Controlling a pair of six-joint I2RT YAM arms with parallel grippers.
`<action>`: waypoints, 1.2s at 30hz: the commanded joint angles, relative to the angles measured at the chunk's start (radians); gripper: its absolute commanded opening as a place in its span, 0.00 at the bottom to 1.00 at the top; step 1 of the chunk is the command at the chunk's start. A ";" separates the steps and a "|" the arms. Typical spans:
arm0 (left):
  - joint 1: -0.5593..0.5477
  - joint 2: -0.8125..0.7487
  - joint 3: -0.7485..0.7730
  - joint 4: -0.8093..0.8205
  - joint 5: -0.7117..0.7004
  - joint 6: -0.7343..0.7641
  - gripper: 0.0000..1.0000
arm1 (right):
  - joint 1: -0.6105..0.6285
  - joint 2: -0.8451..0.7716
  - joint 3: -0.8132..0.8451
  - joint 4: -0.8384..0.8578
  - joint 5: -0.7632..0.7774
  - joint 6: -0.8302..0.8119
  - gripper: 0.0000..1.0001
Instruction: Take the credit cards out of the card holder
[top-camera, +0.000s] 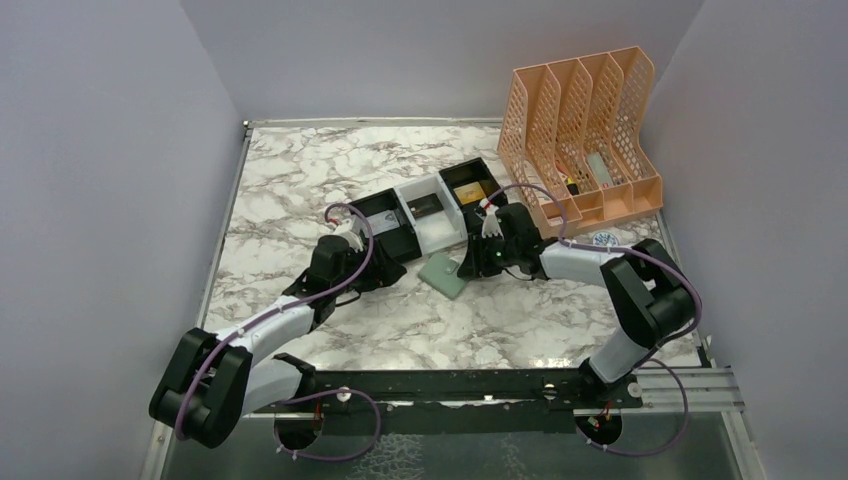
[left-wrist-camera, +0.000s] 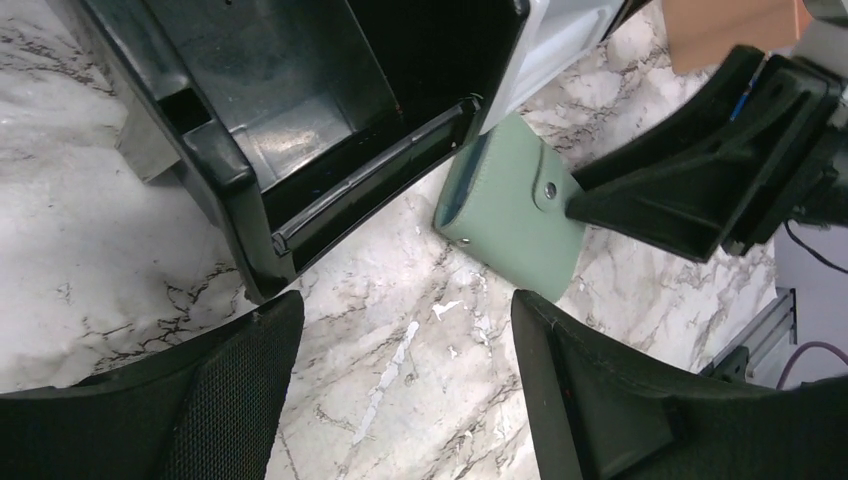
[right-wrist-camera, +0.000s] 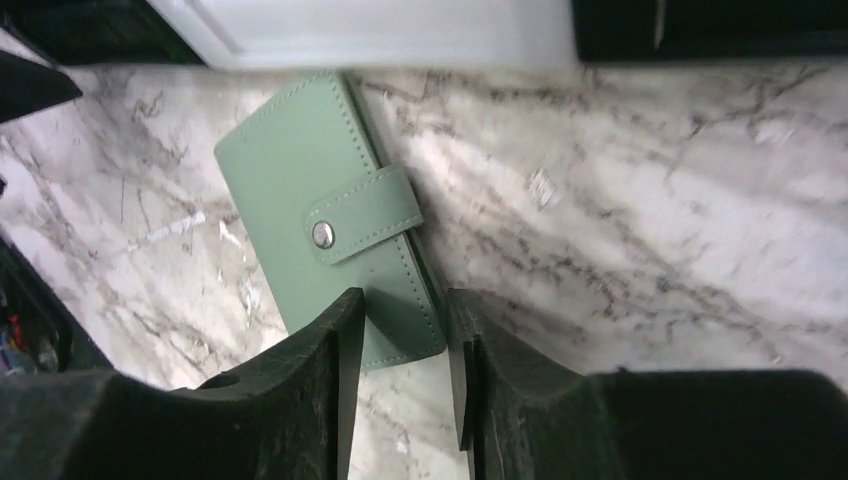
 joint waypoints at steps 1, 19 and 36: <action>-0.004 -0.016 -0.030 0.044 -0.080 -0.049 0.76 | 0.027 -0.063 -0.061 -0.007 0.002 0.023 0.33; -0.008 0.104 0.009 0.114 -0.251 -0.108 0.71 | 0.145 -0.224 -0.019 -0.190 0.230 0.009 0.46; -0.009 -0.194 -0.041 -0.075 -0.286 -0.037 0.82 | 0.323 -0.017 0.198 -0.267 0.468 -0.035 0.40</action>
